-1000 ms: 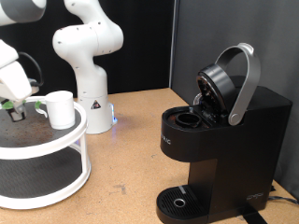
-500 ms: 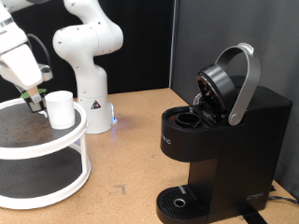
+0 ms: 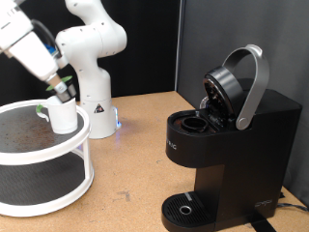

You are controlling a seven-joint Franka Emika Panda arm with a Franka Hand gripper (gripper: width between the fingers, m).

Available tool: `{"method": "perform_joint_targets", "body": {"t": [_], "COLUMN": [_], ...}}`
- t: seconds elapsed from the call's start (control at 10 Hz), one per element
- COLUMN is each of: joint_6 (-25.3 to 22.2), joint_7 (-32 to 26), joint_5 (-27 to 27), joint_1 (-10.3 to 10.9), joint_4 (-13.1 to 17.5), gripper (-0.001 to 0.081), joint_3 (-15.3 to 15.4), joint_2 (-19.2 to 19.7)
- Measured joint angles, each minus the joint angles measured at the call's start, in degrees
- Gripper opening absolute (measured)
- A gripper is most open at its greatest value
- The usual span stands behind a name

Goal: Make a cup of coffee with the keurig machine

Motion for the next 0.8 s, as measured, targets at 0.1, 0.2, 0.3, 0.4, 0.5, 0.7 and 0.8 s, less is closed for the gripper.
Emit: {"method": "perform_joint_targets", "body": {"t": [0.1,0.2,0.3,0.4,0.5,0.7,0.8], "joint_6": [-1.38,-1.56,-1.09,-0.66,-0.68,-1.17,-2.56], "joint_7": [2.14,4.26,5.99,7.15,7.09,9.44,11.83], "joint_5": [3.6,5.63,6.14,6.15,6.14,8.28,11.27], "joint_1": [1.08,1.95,2.56,2.84,2.81,3.06,3.79], "joint_4": [1.32,2.35,3.18,3.76,3.66,3.55,3.87], "gripper": [0.0483,0.0483,0.0483,0.0483,0.0483,0.0483,0.0483], "joint_3": [0.08,0.59,1.56,2.26,2.17,2.32,2.38], "joint_2": [0.09,0.21,0.39,1.03,1.03,1.03,1.11]}}
